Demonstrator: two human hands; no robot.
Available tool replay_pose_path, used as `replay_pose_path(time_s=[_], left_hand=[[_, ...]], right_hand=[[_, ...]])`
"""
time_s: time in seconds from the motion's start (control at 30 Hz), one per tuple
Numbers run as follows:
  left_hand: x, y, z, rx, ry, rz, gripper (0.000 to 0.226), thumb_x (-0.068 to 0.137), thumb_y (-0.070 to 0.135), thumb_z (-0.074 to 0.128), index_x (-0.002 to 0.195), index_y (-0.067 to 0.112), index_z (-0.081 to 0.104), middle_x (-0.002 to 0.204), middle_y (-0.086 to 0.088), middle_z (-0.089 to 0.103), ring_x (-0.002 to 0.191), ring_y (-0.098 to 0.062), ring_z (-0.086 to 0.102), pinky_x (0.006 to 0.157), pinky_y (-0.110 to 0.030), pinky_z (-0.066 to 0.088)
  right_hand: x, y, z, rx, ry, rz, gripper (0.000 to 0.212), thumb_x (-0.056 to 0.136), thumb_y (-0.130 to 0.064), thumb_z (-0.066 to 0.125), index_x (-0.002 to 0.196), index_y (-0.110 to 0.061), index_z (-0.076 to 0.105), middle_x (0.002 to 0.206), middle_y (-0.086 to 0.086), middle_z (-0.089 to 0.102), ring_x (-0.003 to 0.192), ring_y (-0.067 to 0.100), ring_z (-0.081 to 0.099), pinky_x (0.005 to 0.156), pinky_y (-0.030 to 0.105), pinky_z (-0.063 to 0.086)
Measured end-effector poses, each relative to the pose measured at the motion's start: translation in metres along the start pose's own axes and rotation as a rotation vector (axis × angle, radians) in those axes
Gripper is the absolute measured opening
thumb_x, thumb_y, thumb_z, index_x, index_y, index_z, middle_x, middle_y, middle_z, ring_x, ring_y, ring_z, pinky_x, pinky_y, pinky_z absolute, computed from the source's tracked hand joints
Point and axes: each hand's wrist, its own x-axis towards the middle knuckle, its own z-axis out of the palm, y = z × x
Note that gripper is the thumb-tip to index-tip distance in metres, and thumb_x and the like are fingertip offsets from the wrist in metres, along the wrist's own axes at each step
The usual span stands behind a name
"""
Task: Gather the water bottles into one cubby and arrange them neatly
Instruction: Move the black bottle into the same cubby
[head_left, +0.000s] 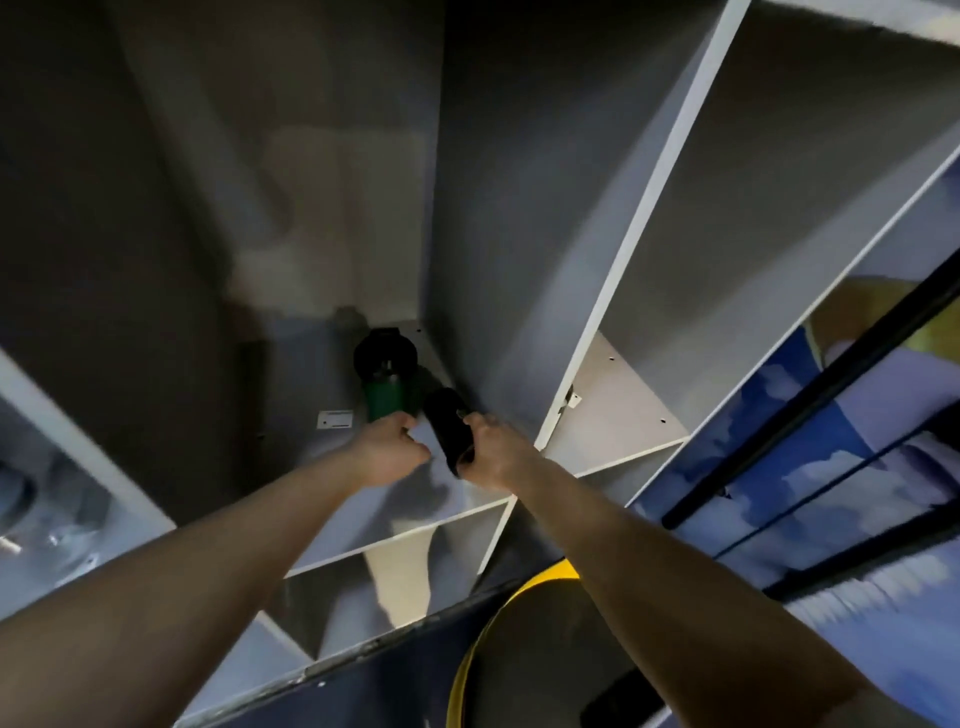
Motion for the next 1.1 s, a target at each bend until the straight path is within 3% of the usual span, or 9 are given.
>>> replay_pose_path(time_s=[0.17, 0.23, 0.3, 0.33, 0.53, 0.8, 0.97, 1.03, 1.1], left_hand=[[0.062, -0.002, 0.025, -0.064, -0.042, -0.134, 0.060, 0.075, 0.017, 0.067, 0.127, -0.007, 0.048, 0.121, -0.033, 0.058, 0.109, -0.043, 0.061, 0.080, -0.046, 0.051], [0.079, -0.001, 0.038, -0.119, -0.044, -0.171, 0.036, 0.082, 0.008, 0.063, 0.116, 0.001, 0.053, 0.103, -0.021, 0.058, 0.094, -0.033, 0.060, 0.071, -0.030, 0.045], [0.092, 0.000, 0.051, -0.155, -0.085, -0.206, 0.009, 0.086, -0.003, 0.053, 0.082, 0.005, 0.051, 0.077, -0.009, 0.050, 0.068, -0.020, 0.050, 0.055, -0.019, 0.039], [0.098, -0.002, 0.058, -0.173, -0.105, -0.229, 0.020, 0.086, -0.004, 0.049, 0.072, 0.010, 0.046, 0.069, -0.004, 0.043, 0.061, -0.015, 0.043, 0.049, -0.016, 0.036], [0.097, -0.008, 0.081, -0.324, -0.179, -0.282, 0.029, 0.077, 0.006, 0.048, 0.103, 0.011, 0.061, 0.091, -0.007, 0.059, 0.085, -0.022, 0.047, 0.070, -0.032, 0.034], [0.078, -0.005, 0.044, -0.492, -0.117, -0.160, 0.037, 0.080, -0.012, 0.038, 0.099, 0.013, 0.058, 0.081, -0.008, 0.053, 0.078, -0.018, 0.048, 0.062, -0.026, 0.032], [0.042, 0.003, 0.016, -0.481, -0.165, -0.034, 0.048, 0.080, -0.017, 0.042, 0.104, 0.019, 0.065, 0.103, -0.006, 0.063, 0.089, -0.016, 0.057, 0.074, -0.025, 0.041], [0.021, 0.005, 0.004, -0.459, -0.131, 0.051, 0.059, 0.075, -0.011, 0.054, 0.130, 0.011, 0.055, 0.125, -0.010, 0.062, 0.109, -0.019, 0.057, 0.089, -0.025, 0.043], [-0.004, 0.006, -0.008, -0.403, -0.108, 0.146, 0.072, 0.065, -0.002, 0.065, 0.133, 0.017, 0.052, 0.127, -0.007, 0.063, 0.115, -0.019, 0.058, 0.094, -0.024, 0.044]], right_hand=[[0.051, 0.027, 0.021, 0.019, -0.097, 0.032, 0.075, 0.089, -0.037, 0.065, 0.149, -0.014, 0.028, 0.144, 0.015, 0.043, 0.131, 0.034, 0.047, 0.107, 0.044, 0.039], [0.065, 0.031, 0.035, -0.048, -0.090, 0.040, 0.077, 0.088, -0.043, 0.063, 0.149, -0.014, 0.026, 0.146, 0.017, 0.040, 0.132, 0.036, 0.044, 0.106, 0.046, 0.040], [0.075, 0.032, 0.048, -0.094, -0.063, 0.035, 0.081, 0.085, -0.044, 0.066, 0.148, -0.014, 0.025, 0.143, 0.018, 0.040, 0.130, 0.036, 0.043, 0.103, 0.045, 0.041], [0.078, 0.033, 0.054, -0.111, -0.038, 0.034, 0.084, 0.083, -0.043, 0.070, 0.148, -0.015, 0.025, 0.141, 0.018, 0.041, 0.129, 0.035, 0.044, 0.101, 0.044, 0.042], [0.084, 0.033, 0.073, -0.131, 0.084, -0.002, 0.087, 0.079, -0.028, 0.075, 0.148, -0.014, 0.024, 0.138, 0.018, 0.039, 0.122, 0.036, 0.047, 0.101, 0.042, 0.041], [0.069, 0.029, 0.044, 0.256, 0.024, 0.108, 0.069, 0.085, -0.051, 0.058, 0.146, -0.032, 0.032, 0.129, 0.017, 0.055, 0.121, 0.039, 0.054, 0.099, 0.039, 0.045], [0.050, 0.009, 0.000, 0.380, -0.029, 0.209, 0.056, 0.085, -0.061, 0.047, 0.129, -0.027, 0.053, 0.127, 0.012, 0.064, 0.114, 0.034, 0.062, 0.098, 0.041, 0.051], [0.033, -0.002, -0.020, 0.499, -0.050, 0.244, 0.050, 0.088, -0.059, 0.048, 0.118, -0.020, 0.058, 0.111, 0.015, 0.067, 0.092, 0.035, 0.069, 0.084, 0.046, 0.060], [0.010, -0.015, -0.038, 0.609, -0.108, 0.265, 0.044, 0.090, -0.058, 0.047, 0.100, -0.018, 0.061, 0.083, 0.017, 0.068, 0.062, 0.032, 0.068, 0.069, 0.047, 0.061]])
